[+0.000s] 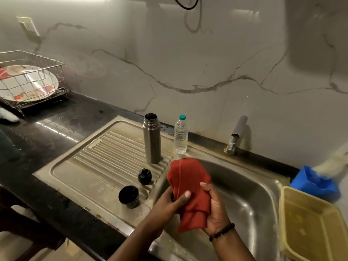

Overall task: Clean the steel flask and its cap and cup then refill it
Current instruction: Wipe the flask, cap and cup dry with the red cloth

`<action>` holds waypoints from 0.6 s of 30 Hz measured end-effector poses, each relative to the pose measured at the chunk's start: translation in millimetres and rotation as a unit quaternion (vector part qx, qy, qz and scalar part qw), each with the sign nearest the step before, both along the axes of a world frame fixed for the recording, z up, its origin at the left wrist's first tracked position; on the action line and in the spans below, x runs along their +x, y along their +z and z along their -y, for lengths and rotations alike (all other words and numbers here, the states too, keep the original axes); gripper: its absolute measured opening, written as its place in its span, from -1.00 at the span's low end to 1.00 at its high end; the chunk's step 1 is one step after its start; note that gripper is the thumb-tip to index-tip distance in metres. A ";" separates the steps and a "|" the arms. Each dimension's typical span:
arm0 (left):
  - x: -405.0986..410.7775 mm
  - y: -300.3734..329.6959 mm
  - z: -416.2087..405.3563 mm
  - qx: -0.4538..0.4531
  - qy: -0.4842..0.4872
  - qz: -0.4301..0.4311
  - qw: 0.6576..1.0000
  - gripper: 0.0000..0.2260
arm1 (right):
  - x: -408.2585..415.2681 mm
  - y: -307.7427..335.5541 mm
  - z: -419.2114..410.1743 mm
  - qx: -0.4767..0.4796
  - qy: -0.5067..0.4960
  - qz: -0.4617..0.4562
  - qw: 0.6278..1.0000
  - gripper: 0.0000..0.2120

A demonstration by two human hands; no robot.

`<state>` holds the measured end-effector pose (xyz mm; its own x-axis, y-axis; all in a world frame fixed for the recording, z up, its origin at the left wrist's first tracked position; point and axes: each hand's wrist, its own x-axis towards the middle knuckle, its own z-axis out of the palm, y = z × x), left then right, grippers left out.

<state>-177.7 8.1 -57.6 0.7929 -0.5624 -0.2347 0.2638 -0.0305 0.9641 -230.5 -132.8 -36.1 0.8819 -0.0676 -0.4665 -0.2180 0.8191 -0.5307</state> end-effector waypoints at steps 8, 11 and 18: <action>0.2 -10.1 26.6 -0.072 0.013 -0.073 0.995 -0.70 | -12.5 -2.7 35.3 -0.227 -0.002 0.003 0.974 -0.66; 1.1 -15.1 38.8 -0.113 0.039 -0.154 0.981 -0.72 | -13.5 -9.4 32.9 -0.525 0.027 -0.045 0.849 -0.40; 14.7 -10.5 46.9 -0.086 0.024 -0.204 0.975 -0.75 | -19.6 -0.9 22.3 -0.766 0.097 0.057 0.632 -0.44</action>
<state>-163.0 -38.8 -68.1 0.6790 -0.5862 -0.4420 0.6238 0.1431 0.7684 -250.1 -155.1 -37.0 0.9650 -0.2491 0.0823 -0.1252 -0.7129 -0.6900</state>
